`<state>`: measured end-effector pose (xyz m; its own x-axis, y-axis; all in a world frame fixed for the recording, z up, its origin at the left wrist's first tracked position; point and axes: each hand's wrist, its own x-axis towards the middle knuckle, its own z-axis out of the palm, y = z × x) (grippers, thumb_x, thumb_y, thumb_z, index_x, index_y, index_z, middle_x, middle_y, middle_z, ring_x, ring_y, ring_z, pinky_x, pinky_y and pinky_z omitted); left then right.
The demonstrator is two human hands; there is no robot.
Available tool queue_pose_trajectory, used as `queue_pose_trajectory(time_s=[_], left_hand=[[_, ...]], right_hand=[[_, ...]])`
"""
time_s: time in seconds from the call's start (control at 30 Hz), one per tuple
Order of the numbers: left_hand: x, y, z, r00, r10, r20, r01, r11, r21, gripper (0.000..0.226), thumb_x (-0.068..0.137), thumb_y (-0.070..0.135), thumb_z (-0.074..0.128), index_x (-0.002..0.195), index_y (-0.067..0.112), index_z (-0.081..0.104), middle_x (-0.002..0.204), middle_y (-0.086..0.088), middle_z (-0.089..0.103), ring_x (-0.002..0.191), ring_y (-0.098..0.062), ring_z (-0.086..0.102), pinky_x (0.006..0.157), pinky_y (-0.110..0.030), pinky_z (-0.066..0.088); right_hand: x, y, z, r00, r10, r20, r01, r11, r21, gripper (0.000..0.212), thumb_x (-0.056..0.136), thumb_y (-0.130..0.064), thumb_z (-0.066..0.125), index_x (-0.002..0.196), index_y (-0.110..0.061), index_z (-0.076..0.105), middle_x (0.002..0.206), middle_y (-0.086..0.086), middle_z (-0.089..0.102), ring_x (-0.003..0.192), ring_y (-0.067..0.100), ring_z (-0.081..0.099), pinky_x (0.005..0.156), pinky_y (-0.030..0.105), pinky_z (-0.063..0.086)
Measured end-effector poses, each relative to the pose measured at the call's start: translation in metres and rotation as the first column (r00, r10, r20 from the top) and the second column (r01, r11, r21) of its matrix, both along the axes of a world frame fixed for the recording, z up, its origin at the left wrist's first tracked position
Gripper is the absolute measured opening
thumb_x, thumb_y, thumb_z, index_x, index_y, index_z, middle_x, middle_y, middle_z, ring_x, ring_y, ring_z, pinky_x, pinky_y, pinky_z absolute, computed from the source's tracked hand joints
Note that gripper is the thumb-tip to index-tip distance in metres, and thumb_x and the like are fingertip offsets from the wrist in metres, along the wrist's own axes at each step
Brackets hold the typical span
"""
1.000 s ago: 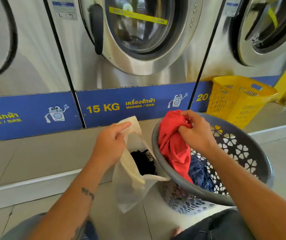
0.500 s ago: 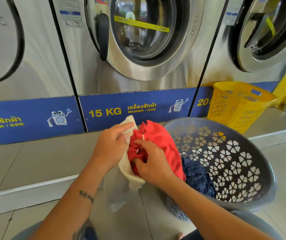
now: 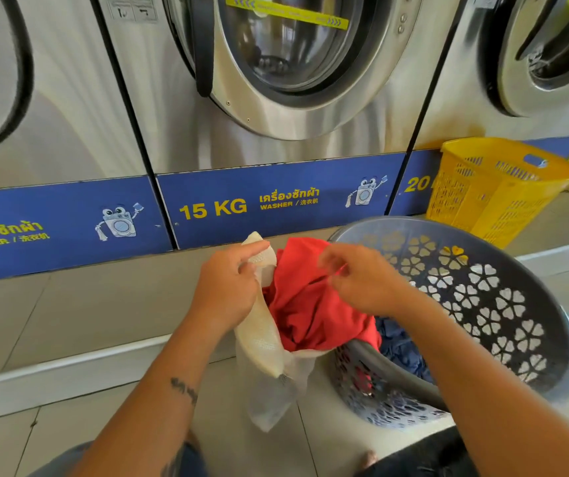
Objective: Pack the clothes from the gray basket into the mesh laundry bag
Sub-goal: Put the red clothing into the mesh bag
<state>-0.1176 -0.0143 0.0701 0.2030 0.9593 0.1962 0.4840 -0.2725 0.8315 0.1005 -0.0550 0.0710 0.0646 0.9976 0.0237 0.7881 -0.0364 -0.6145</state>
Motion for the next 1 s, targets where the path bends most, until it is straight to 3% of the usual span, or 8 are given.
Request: queue_pose_trajectory(time_s=[0.07,0.17,0.23,0.4,0.53,0.77,0.9,1.0], left_hand=[[0.007,-0.002,-0.002,1.000,-0.012,-0.026,0.013,1.000,0.019,0.046,0.093,0.000,0.044,0.124,0.026,0.066,0.135,0.000,0.059,0.121,-0.022,0.055,0.100,-0.029,0.042],[0.011,-0.003,-0.004,0.997,-0.020,-0.081,0.022,0.999,0.035,0.046,0.094,0.001,0.043,0.126,0.026,0.064,0.139,0.001,0.056,0.127,-0.019,0.049,0.104,-0.026,0.036],[0.011,-0.003,-0.006,0.995,-0.013,-0.100,0.017,0.999,0.036,0.046,0.094,0.002,0.042,0.126,0.026,0.064,0.139,0.000,0.055,0.127,-0.020,0.049,0.105,-0.029,0.036],[0.012,-0.004,-0.007,0.995,-0.021,-0.101,0.026,0.998,0.048,0.045,0.094,0.002,0.044,0.127,0.025,0.063,0.140,0.000,0.055,0.127,-0.020,0.050,0.104,-0.026,0.035],[0.010,-0.003,-0.004,0.998,-0.058,-0.035,0.061,0.995,0.084,0.044,0.093,0.002,0.047,0.125,0.025,0.065,0.137,0.004,0.057,0.128,-0.012,0.049,0.105,-0.022,0.034],[0.001,-0.006,0.013,0.991,-0.121,0.061,0.116,0.989,0.089,0.045,0.093,-0.003,0.048,0.121,0.026,0.067,0.118,0.024,0.055,0.110,0.015,0.046,0.086,0.007,0.028],[0.000,-0.009,0.007,0.995,-0.086,0.041,0.083,0.995,0.063,0.045,0.093,-0.002,0.047,0.123,0.025,0.066,0.118,0.021,0.054,0.111,0.007,0.048,0.084,0.004,0.029],[-0.005,-0.004,0.011,0.998,-0.012,0.062,0.009,0.999,0.049,0.045,0.094,-0.001,0.046,0.125,0.024,0.065,0.118,0.022,0.050,0.112,0.005,0.045,0.085,-0.001,0.028]], right_hand=[[0.023,-0.005,-0.010,0.993,-0.103,-0.057,0.091,0.979,-0.182,0.062,0.078,-0.027,0.073,0.134,-0.036,0.047,0.125,0.000,0.059,0.110,0.023,0.059,0.091,0.036,0.049],[0.025,-0.014,-0.032,0.864,-0.261,-0.431,0.003,0.858,-0.514,0.074,0.083,-0.023,0.078,0.144,-0.037,0.040,0.139,-0.005,0.053,0.121,0.022,0.056,0.098,0.037,0.049],[0.024,-0.009,-0.040,0.874,-0.285,-0.394,0.093,0.894,-0.439,0.079,0.070,-0.029,0.081,0.142,-0.030,0.050,0.140,0.000,0.058,0.121,0.024,0.058,0.106,0.043,0.047],[-0.014,-0.015,-0.024,0.970,-0.210,0.123,0.205,0.977,0.057,0.035,0.075,-0.027,0.062,0.110,-0.030,0.062,0.105,0.009,0.069,0.096,0.039,0.063,0.077,0.041,0.051],[-0.055,-0.033,-0.017,0.998,-0.035,0.056,0.019,0.963,0.268,0.049,0.073,-0.019,0.058,0.122,-0.023,0.064,0.109,0.010,0.068,0.099,0.035,0.062,0.081,0.045,0.052],[-0.073,-0.026,-0.035,0.959,0.282,-0.010,-0.282,0.959,-0.002,0.032,0.079,-0.005,0.060,0.111,-0.008,0.056,0.106,0.012,0.069,0.095,0.033,0.062,0.071,0.030,0.036],[-0.060,-0.025,-0.020,0.961,0.274,-0.044,-0.277,0.954,-0.115,0.031,0.083,-0.004,0.055,0.110,-0.017,0.060,0.093,0.000,0.069,0.090,0.026,0.063,0.074,0.031,0.041],[-0.034,-0.024,0.001,0.998,0.065,-0.011,-0.065,0.998,-0.005,0.035,0.081,-0.009,0.060,0.110,-0.027,0.066,0.100,-0.004,0.070,0.094,0.019,0.064,0.089,0.037,0.052]])
